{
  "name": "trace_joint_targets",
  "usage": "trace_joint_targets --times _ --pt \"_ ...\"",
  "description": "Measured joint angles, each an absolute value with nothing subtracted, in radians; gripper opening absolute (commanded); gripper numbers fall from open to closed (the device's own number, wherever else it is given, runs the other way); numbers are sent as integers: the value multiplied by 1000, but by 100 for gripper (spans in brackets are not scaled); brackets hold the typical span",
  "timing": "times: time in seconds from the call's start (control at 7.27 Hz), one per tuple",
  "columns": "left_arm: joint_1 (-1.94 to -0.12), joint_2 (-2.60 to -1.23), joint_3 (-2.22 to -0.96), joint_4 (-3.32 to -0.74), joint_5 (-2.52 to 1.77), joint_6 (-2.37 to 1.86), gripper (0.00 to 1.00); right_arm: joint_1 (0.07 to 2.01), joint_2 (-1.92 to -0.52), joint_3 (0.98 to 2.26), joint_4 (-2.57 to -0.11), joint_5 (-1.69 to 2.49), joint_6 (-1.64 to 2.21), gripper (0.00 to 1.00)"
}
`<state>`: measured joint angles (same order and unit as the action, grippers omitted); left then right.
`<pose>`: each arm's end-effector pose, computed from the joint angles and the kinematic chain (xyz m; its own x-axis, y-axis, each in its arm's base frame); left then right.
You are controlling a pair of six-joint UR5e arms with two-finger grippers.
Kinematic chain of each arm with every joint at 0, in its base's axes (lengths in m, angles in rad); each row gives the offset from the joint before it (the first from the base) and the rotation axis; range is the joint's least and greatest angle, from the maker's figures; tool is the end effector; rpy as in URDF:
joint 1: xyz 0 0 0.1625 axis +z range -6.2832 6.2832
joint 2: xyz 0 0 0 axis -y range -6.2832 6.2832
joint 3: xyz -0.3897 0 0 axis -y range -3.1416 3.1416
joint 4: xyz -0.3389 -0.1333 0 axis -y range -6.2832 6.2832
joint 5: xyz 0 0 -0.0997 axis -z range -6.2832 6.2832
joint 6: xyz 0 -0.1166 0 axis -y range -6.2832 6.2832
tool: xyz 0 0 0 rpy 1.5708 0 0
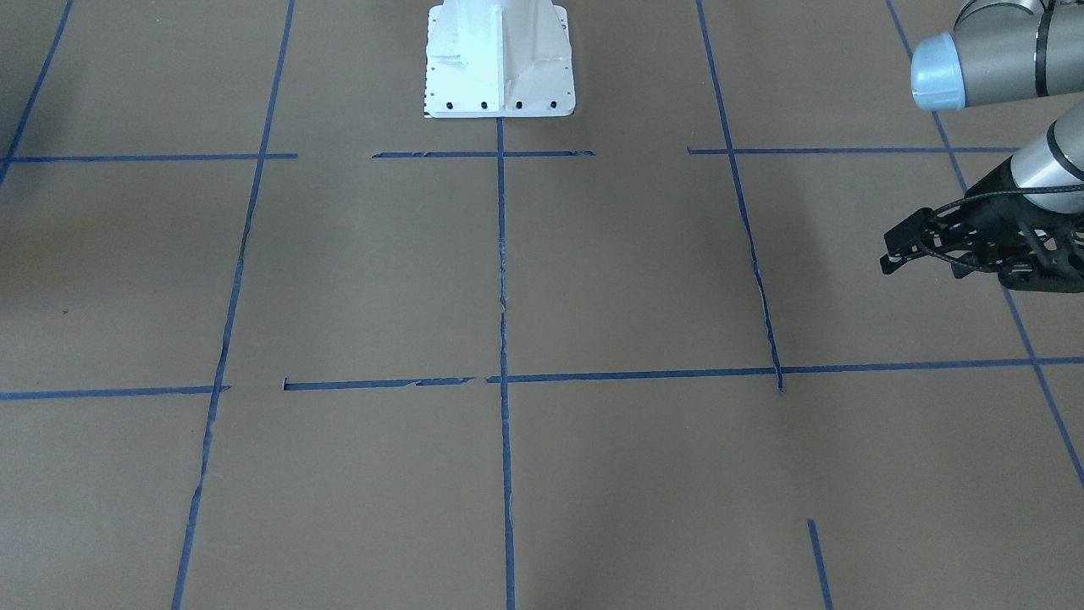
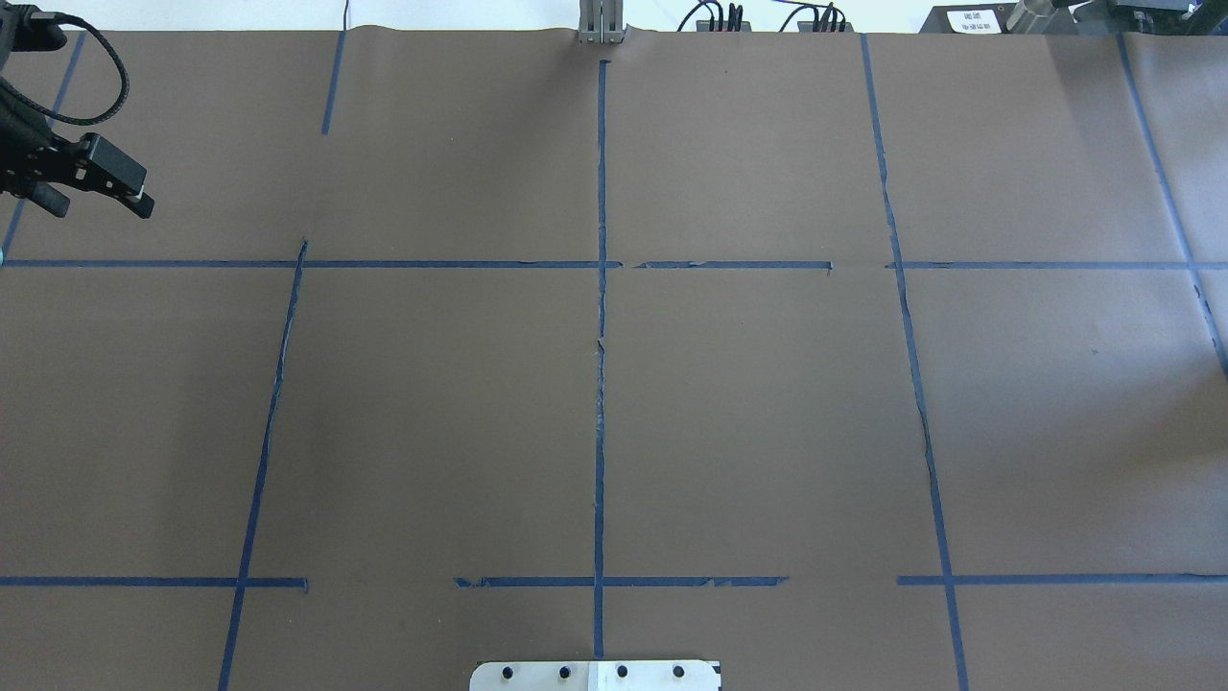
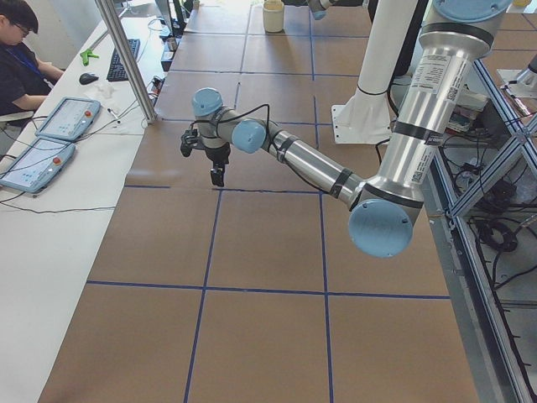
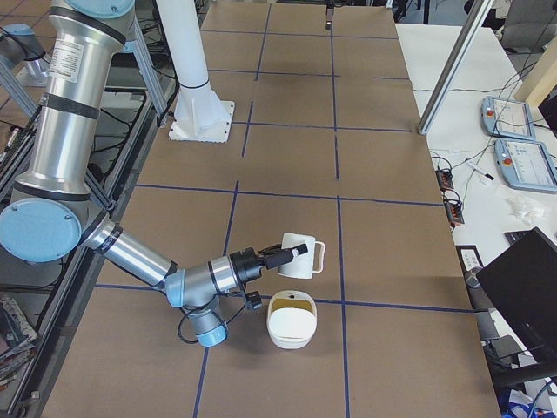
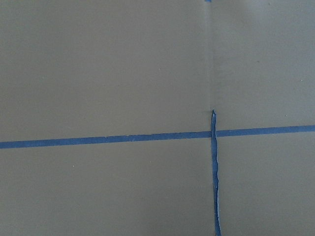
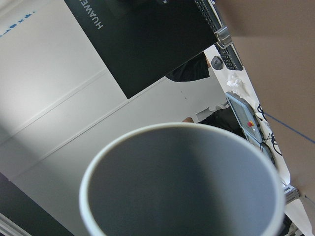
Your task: Left arm hands cup to right arm to dump lemon
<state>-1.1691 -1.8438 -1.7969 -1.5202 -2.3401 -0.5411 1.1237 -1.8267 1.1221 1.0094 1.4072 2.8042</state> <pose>0.1587 -0.5071 0.4078 0.6471 0.0515 -0.7606 -0.0221 0.9986 0.0488 0.0338 -0.2817 0.6294 -0.9458 0.1808 0.2696 -0.1943 0.3502 -0.9163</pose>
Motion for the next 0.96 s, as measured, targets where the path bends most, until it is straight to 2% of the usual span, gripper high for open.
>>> trace_joint_targets --times 0.28,0.69,0.96 --pt "-1167 -1844 -1796 -1520 -2339 -541 100 1172 -1839 1182 933 1491 2761 20" --pt "-1165 -1844 -1795 -1520 -2341 -541 100 1377 -1842 1394 652 1761 2643 20" --pt "-1165 -1844 -1794 -1520 -2341 -540 100 1402 -1839 1458 547 1811 2473 20"
